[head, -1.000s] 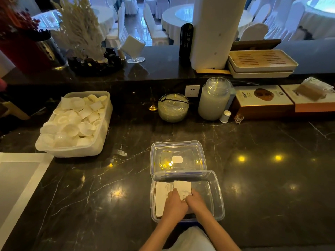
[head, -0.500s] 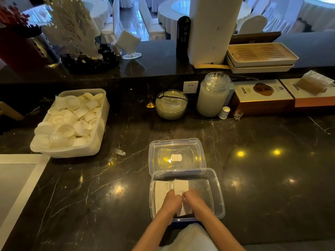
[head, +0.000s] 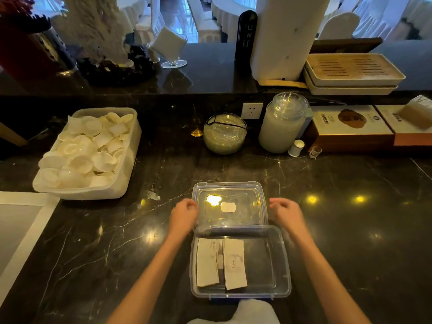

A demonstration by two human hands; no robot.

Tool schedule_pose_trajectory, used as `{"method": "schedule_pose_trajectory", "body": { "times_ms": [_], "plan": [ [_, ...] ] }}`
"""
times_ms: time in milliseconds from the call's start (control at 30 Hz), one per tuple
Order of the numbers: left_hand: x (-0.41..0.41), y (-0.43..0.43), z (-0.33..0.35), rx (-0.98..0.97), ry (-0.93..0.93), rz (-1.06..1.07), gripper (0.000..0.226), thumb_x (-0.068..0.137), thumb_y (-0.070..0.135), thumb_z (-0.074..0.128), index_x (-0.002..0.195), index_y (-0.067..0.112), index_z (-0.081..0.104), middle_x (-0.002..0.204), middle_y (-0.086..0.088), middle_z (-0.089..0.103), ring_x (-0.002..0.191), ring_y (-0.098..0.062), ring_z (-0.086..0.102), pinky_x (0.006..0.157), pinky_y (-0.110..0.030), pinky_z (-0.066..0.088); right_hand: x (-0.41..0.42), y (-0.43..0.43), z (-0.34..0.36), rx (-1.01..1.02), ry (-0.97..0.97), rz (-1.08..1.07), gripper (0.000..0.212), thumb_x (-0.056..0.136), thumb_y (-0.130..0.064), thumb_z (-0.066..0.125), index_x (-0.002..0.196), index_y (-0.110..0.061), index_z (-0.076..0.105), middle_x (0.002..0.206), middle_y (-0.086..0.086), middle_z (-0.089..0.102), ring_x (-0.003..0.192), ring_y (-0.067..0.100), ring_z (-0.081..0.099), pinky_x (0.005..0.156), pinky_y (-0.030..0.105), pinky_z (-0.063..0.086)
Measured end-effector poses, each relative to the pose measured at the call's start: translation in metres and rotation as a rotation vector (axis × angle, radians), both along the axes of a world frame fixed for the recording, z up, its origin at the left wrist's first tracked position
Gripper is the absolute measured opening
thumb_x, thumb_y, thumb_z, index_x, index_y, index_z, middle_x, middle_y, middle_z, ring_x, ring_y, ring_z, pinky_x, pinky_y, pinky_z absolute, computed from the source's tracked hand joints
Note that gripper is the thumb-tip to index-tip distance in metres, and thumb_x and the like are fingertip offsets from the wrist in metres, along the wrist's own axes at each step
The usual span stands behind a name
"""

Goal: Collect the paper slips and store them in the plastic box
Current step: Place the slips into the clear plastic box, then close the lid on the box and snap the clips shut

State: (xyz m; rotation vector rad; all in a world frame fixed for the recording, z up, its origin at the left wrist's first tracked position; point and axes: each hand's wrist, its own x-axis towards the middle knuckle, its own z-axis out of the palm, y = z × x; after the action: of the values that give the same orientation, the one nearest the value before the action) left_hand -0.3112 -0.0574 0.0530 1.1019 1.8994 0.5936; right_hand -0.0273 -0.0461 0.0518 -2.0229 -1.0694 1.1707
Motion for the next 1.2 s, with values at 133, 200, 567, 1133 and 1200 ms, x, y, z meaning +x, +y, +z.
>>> {"method": "schedule_pose_trajectory", "body": {
  "times_ms": [133, 200, 567, 1133, 1200],
  "plan": [
    [-0.013, 0.047, -0.027, -0.191, 0.155, -0.046, 0.036, 0.089, 0.016, 0.053, 0.124, 0.005, 0.057, 0.126, -0.017, 0.063, 0.114, -0.034, 0.059, 0.099, -0.043, 0.049, 0.002, 0.055, -0.027, -0.159, -0.071, 0.038, 0.024, 0.094, -0.012, 0.054, 0.106, -0.009, 0.074, 0.091, 0.002, 0.071, 0.074, 0.017, 0.062, 0.070, 0.033, 0.056],
    [-0.013, 0.057, -0.041, -0.274, 0.189, -0.073, 0.041, 0.090, 0.020, 0.054, 0.128, 0.003, 0.054, 0.129, -0.019, 0.060, 0.116, -0.036, 0.058, 0.098, -0.045, 0.050, -0.002, 0.067, -0.043, -0.213, -0.134, 0.072, 0.021, 0.094, -0.011, 0.054, 0.100, -0.008, 0.074, 0.097, 0.007, 0.072, 0.082, 0.020, 0.062, 0.081, 0.036, 0.054],
    [-0.004, 0.047, -0.085, -0.120, 0.205, 0.039, 0.017, 0.092, 0.010, 0.060, 0.105, 0.016, 0.052, 0.102, -0.009, 0.063, 0.085, -0.021, 0.061, 0.060, -0.023, 0.043, -0.007, 0.061, -0.092, -0.266, -0.135, -0.053, 0.006, 0.088, -0.009, 0.061, 0.087, -0.014, 0.063, 0.090, 0.002, 0.066, 0.094, 0.024, 0.065, 0.070, 0.033, 0.049],
    [-0.008, 0.070, -0.025, -0.042, -0.100, 0.095, 0.014, 0.086, 0.005, 0.057, 0.096, 0.013, 0.053, 0.089, -0.011, 0.060, 0.080, -0.024, 0.052, 0.070, -0.039, 0.045, 0.000, 0.080, -0.034, -0.097, 0.039, -0.060, 0.023, 0.094, -0.017, 0.055, 0.112, -0.011, 0.067, 0.101, 0.009, 0.069, 0.087, 0.027, 0.067, 0.076, 0.037, 0.054],
    [-0.008, 0.071, -0.001, 0.008, -0.313, 0.193, 0.010, 0.090, 0.012, 0.050, 0.094, 0.016, 0.059, 0.093, -0.012, 0.065, 0.079, -0.024, 0.056, 0.065, -0.035, 0.046, 0.007, 0.075, -0.011, -0.019, 0.361, -0.203, 0.018, 0.097, -0.017, 0.049, 0.099, -0.010, 0.065, 0.083, 0.007, 0.065, 0.065, 0.020, 0.063, 0.059, 0.029, 0.052]
  ]
}}
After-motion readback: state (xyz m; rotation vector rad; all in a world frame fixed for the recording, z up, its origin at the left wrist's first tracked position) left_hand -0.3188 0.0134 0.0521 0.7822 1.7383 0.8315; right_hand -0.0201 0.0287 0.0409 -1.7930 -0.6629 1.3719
